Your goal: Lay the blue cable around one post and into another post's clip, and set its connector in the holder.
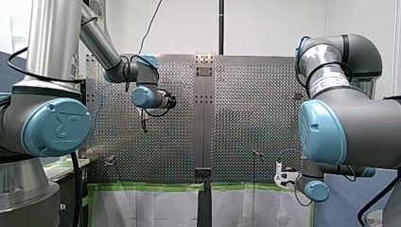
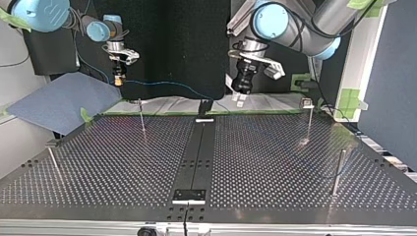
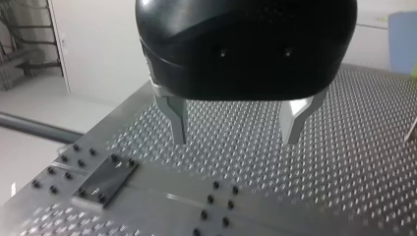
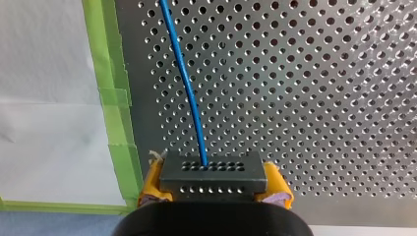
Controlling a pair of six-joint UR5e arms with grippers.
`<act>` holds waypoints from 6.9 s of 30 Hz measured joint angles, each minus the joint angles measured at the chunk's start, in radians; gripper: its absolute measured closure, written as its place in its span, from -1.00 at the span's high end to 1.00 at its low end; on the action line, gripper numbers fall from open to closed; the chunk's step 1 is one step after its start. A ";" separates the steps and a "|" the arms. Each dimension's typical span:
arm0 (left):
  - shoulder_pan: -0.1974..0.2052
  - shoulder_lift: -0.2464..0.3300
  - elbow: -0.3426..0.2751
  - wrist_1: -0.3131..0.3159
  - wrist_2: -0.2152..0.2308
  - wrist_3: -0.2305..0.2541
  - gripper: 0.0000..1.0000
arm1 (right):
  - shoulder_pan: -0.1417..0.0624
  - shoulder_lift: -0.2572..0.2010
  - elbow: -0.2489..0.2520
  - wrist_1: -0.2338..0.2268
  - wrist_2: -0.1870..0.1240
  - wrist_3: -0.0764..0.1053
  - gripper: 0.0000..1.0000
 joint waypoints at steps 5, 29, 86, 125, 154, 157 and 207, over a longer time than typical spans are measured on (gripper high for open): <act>-0.046 -0.046 0.003 0.046 -0.010 -0.016 0.86 | -0.003 0.000 0.000 0.000 0.000 0.000 -1.00; -0.247 -0.248 0.115 0.248 -0.035 -0.050 0.86 | -0.005 0.000 0.000 0.000 0.006 0.000 -1.00; -0.390 -0.704 0.413 0.252 -0.182 0.075 0.86 | -0.014 0.000 -0.007 -0.003 0.008 0.000 -1.00; -0.393 -1.036 0.629 0.174 -0.156 0.043 0.86 | -0.025 -0.026 -0.007 0.010 -0.011 -0.028 -1.00; -0.380 -1.200 0.734 0.102 -0.152 0.024 0.86 | -0.025 -0.026 -0.007 0.017 -0.009 -0.019 -1.00; -0.382 -1.177 0.732 0.082 -0.157 0.031 0.86 | -0.025 -0.026 -0.007 0.016 -0.009 -0.019 -1.00; -0.360 -1.176 0.885 0.063 -0.252 0.038 0.86 | -0.019 -0.026 -0.007 0.026 -0.012 -0.024 -1.00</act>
